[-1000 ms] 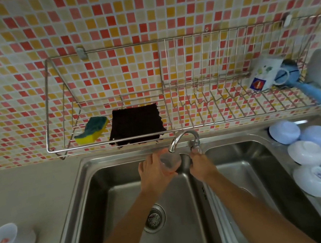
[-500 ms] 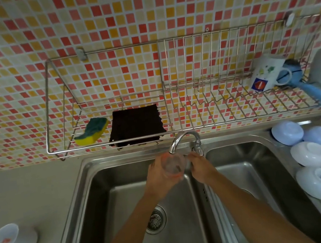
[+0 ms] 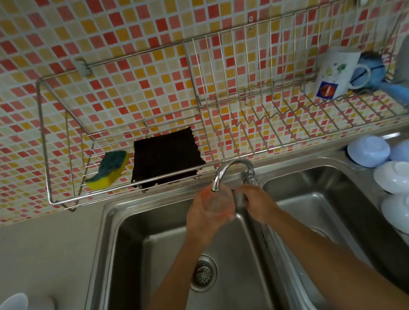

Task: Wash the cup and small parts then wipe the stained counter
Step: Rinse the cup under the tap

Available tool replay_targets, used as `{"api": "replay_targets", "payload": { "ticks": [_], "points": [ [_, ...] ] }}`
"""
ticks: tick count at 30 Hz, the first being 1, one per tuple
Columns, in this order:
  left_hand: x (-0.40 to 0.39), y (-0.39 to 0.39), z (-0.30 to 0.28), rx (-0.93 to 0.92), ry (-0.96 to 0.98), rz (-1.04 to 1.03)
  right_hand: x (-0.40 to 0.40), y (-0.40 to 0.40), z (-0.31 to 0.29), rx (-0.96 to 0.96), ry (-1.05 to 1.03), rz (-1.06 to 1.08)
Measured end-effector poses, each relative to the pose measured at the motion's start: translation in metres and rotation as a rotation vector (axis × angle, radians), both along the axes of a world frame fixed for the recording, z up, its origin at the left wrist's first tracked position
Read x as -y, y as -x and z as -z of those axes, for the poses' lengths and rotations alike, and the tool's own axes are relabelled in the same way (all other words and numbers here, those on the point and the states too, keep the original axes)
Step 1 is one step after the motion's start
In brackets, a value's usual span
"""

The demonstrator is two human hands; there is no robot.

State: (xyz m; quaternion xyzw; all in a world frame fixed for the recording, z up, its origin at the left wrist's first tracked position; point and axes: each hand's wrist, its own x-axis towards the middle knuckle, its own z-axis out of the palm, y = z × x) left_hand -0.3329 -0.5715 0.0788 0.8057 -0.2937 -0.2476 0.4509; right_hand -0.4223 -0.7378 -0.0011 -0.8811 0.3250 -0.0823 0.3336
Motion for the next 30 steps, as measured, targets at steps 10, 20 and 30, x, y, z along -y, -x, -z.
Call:
{"api": "replay_targets", "payload": {
  "ticks": [10, 20, 30],
  "points": [
    [0.005, 0.007, -0.002, -0.054, -0.028, 0.016, 0.017, 0.01, -0.009, 0.164, 0.004, 0.192],
    [-0.002, 0.002, -0.005, -0.018, -0.047, 0.068, 0.016, 0.018, -0.011, 0.285, -0.029, 0.41],
    [0.001, 0.001, 0.0, -0.02, -0.018, 0.04, 0.007, 0.018, -0.01, 0.359, 0.009, 0.432]
  ]
}}
